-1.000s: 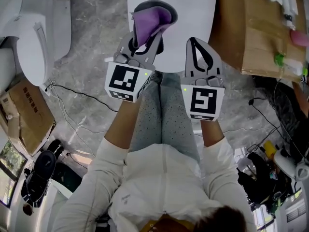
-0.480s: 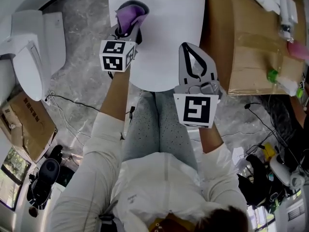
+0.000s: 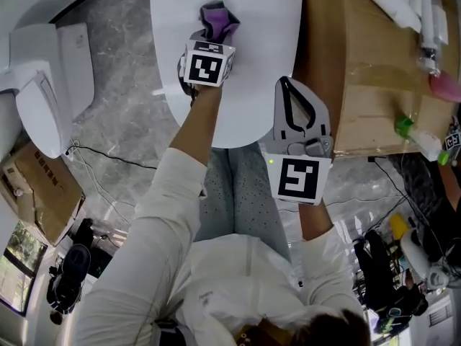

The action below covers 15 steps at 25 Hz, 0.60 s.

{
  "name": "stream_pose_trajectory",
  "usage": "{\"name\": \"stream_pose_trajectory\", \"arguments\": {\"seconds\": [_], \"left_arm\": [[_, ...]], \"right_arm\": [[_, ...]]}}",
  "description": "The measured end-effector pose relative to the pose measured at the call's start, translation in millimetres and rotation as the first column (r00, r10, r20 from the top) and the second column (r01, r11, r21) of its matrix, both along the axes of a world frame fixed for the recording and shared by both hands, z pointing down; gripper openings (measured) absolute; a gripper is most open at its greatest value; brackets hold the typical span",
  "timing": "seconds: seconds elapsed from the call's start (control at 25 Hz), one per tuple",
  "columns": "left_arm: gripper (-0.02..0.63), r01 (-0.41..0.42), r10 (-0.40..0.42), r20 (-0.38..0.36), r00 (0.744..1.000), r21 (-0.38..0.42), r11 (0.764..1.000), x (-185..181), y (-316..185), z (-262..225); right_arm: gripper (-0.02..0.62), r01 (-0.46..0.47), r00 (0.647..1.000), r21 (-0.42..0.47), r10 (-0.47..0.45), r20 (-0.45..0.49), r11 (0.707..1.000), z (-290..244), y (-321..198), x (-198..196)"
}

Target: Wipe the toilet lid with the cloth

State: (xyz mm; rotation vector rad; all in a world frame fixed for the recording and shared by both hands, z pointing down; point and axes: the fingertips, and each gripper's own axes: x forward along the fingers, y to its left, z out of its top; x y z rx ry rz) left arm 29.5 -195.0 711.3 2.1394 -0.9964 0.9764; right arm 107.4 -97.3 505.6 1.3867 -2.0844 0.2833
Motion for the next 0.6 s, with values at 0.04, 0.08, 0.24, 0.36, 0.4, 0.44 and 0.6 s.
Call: {"name": "stream_pose_trajectory", "arguments": {"seconds": [0.04, 0.08, 0.24, 0.36, 0.4, 0.44, 0.6], "left_arm": [[0.049, -0.014, 0.014, -0.017, 1.0, -0.006, 1.0, 14, 1, -1], [0.049, -0.034, 0.033, -0.037, 0.999, -0.012, 0.999, 30, 3, -2], [0.049, -0.137, 0.136, -0.078, 0.988, -0.012, 0.991, 88, 22, -3], [0.049, -0.147, 0.146, -0.097, 0.985, -0.01, 0.989, 107, 39, -2], [0.049, -0.142, 0.14, -0.107, 0.984, -0.01, 0.99, 107, 44, -3], [0.049, -0.139, 0.137, -0.114, 0.984, -0.009, 0.99, 103, 47, -3], [0.049, -0.101, 0.1, -0.095, 0.99, -0.005, 0.995, 57, 56, -1]], "right_arm": [[0.015, -0.004, 1.0, -0.004, 0.004, -0.004, 1.0, 0, 1, 3], [0.015, -0.01, 1.0, -0.006, 0.01, -0.006, 1.0, 1, 2, 6], [0.015, -0.033, 0.999, -0.007, 0.033, -0.01, 0.999, 0, 8, 16], [0.015, -0.042, 0.999, -0.01, 0.042, -0.015, 0.999, 0, 15, 21], [0.015, -0.043, 0.999, -0.011, 0.043, -0.018, 0.999, 1, 17, 21], [0.014, -0.043, 0.999, -0.012, 0.043, -0.02, 0.999, 1, 19, 21], [0.015, -0.037, 0.999, -0.007, 0.037, -0.006, 0.999, 1, 25, 11]]}}
